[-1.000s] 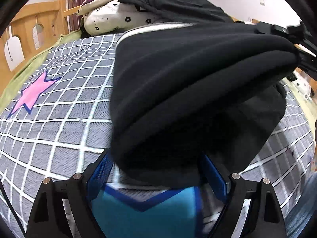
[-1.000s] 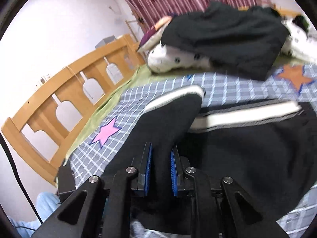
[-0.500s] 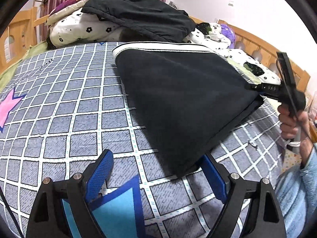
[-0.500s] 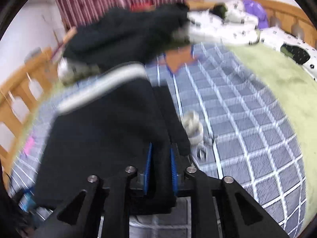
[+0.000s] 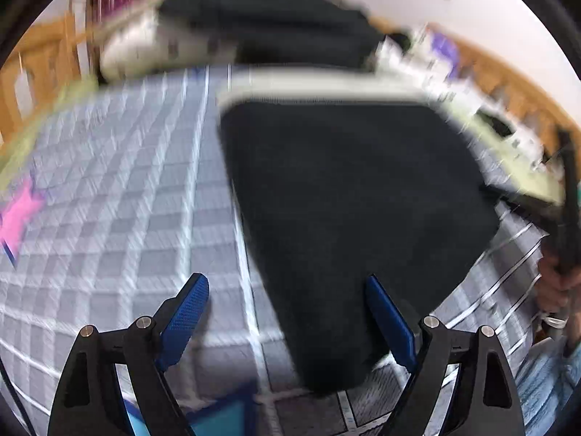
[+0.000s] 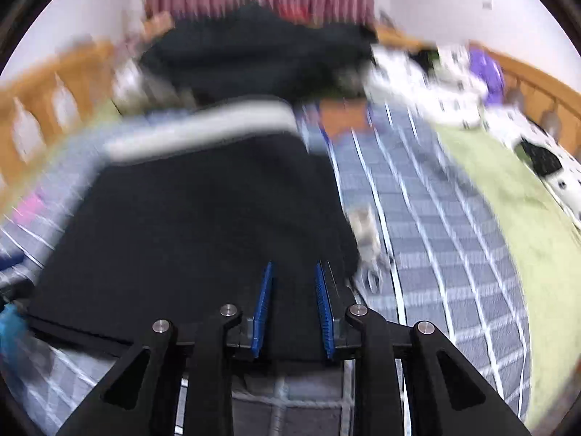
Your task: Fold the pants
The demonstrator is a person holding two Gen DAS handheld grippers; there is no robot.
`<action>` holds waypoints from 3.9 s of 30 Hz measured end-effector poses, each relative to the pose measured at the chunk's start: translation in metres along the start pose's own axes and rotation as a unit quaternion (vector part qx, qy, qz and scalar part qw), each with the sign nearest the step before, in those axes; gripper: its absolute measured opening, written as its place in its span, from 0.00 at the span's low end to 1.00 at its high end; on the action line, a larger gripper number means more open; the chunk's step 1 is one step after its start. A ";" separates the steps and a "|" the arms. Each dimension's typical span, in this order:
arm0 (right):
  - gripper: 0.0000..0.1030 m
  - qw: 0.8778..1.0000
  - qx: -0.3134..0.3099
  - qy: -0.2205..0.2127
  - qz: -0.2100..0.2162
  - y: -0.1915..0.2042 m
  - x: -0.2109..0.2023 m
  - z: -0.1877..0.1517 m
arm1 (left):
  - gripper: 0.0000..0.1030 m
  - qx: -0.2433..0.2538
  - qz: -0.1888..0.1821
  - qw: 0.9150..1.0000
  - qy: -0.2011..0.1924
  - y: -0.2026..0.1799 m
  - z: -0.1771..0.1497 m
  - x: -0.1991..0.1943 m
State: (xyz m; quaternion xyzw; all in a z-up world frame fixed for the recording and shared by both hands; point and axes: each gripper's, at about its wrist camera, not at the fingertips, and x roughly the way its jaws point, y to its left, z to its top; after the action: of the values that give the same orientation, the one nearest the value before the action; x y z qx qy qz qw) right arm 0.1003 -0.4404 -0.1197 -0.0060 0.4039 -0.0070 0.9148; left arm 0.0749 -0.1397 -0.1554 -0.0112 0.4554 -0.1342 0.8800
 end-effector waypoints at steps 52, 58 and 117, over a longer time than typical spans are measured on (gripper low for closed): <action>0.21 0.954 0.179 0.037 0.239 -0.059 0.050 0.076 | 0.18 -0.134 -0.213 0.968 0.009 0.060 0.104 0.040; 0.19 0.952 0.187 -0.003 0.241 -0.016 0.003 0.077 | 0.16 -0.100 -0.187 0.977 -0.025 0.089 0.102 -0.009; 0.37 0.986 -0.098 -0.034 0.131 0.227 0.071 0.093 | 0.76 0.005 0.069 0.996 -0.057 0.191 0.124 0.037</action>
State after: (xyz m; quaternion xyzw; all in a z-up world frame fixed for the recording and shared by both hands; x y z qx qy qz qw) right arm 0.2182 -0.2137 -0.1132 -0.0431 0.3683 0.1526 0.9161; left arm 0.2378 0.0224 -0.1393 0.0172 0.4038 -0.0751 0.9116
